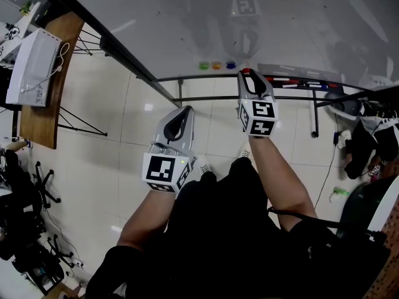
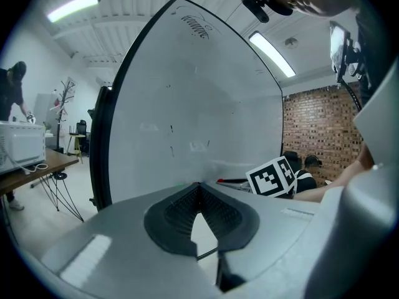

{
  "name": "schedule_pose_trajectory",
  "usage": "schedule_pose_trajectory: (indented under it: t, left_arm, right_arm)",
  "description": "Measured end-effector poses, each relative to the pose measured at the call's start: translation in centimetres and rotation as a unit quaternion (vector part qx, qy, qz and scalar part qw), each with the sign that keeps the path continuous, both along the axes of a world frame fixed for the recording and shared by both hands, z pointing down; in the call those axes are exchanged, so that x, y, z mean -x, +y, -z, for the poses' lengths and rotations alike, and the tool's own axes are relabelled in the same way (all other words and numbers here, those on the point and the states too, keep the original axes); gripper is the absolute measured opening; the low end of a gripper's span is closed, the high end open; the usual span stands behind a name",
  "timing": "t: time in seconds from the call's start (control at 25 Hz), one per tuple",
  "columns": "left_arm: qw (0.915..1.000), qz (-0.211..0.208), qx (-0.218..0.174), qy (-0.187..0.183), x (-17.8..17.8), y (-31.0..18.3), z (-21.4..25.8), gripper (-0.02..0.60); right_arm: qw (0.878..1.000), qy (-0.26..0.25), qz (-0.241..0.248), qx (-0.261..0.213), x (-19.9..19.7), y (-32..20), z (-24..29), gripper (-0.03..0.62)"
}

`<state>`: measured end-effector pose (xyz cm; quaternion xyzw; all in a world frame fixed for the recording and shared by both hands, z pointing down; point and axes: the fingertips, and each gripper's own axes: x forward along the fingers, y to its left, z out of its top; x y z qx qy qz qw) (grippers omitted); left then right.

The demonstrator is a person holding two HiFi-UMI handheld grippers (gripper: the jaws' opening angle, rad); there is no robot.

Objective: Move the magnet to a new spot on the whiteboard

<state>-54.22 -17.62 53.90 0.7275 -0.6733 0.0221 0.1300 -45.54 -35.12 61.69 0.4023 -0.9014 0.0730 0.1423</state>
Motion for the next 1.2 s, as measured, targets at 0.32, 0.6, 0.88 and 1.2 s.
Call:
schedule_pose_trajectory:
  t: [0.32, 0.6, 0.88, 1.2]
  left_arm:
    - [0.9996, 0.004, -0.027, 0.0, 0.2, 1.2, 2.9, 0.015]
    - [0.9982, -0.01, -0.06, -0.001, -0.1, 2.5, 7.2, 0.015]
    - [0.9964, -0.031, -0.078, -0.011, -0.9, 4.0, 9.5, 0.015]
    - [0.9949, -0.054, -0.085, -0.012, -2.3, 3.9, 10.7, 0.015]
  right_arm:
    - [0.992, -0.056, 0.115, -0.01, 0.4, 6.6, 8.5, 0.109]
    - [0.978, -0.041, 0.202, -0.041, -1.0, 13.3, 15.0, 0.109]
    - [0.978, -0.045, 0.2, -0.044, -2.7, 16.6, 16.7, 0.11]
    - [0.979, -0.044, 0.191, -0.055, -3.5, 17.6, 18.2, 0.11]
